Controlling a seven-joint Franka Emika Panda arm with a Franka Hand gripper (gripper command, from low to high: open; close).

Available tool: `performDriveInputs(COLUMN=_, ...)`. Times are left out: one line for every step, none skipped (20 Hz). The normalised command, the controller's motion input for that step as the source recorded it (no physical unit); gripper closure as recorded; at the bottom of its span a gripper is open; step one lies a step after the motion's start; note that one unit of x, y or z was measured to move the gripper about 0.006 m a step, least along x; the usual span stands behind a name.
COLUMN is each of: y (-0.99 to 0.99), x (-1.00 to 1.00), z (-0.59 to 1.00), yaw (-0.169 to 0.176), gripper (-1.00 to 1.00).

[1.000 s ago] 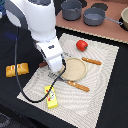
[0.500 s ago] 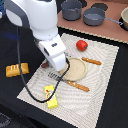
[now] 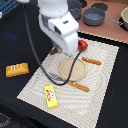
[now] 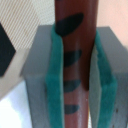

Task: Interact with the objects in diverse but meaningful ways.

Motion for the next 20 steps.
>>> performDriveInputs(y=0.16, x=0.97, z=0.89, yaw=-0.021, gripper=1.0)
performDriveInputs(y=0.11, x=0.96, z=0.85, yaw=-0.032, gripper=1.0)
performDriveInputs(y=0.12, x=0.97, z=0.85, yaw=-0.029, gripper=1.0)
performDriveInputs(y=0.11, x=0.97, z=0.84, yaw=-0.03, gripper=1.0)
performDriveInputs(y=0.1, x=0.96, z=0.81, yaw=-0.033, gripper=1.0)
performDriveInputs(y=0.11, x=0.98, z=0.78, yaw=-0.028, gripper=1.0)
performDriveInputs(y=0.11, x=0.98, z=0.73, yaw=-0.028, gripper=1.0)
performDriveInputs(y=0.12, x=0.98, z=0.65, yaw=-0.026, gripper=1.0)
performDriveInputs(y=0.16, x=0.98, z=0.58, yaw=-0.024, gripper=1.0)
performDriveInputs(y=0.19, x=0.97, z=0.51, yaw=-0.021, gripper=1.0)
performDriveInputs(y=0.22, x=0.96, z=0.44, yaw=-0.021, gripper=1.0)
performDriveInputs(y=0.27, x=0.97, z=0.39, yaw=-0.013, gripper=1.0)
performDriveInputs(y=0.31, x=0.96, z=0.35, yaw=-0.006, gripper=1.0)
performDriveInputs(y=0.35, x=0.95, z=0.29, yaw=-0.004, gripper=1.0)
performDriveInputs(y=0.37, x=0.97, z=0.27, yaw=0.0, gripper=1.0)
performDriveInputs(y=0.38, x=0.97, z=0.25, yaw=0.0, gripper=1.0)
performDriveInputs(y=0.39, x=0.98, z=0.21, yaw=0.0, gripper=1.0)
performDriveInputs(y=0.41, x=0.98, z=0.17, yaw=0.0, gripper=1.0)
performDriveInputs(y=0.42, x=0.98, z=0.13, yaw=0.0, gripper=1.0)
performDriveInputs(y=0.43, x=0.97, z=0.08, yaw=0.0, gripper=1.0)
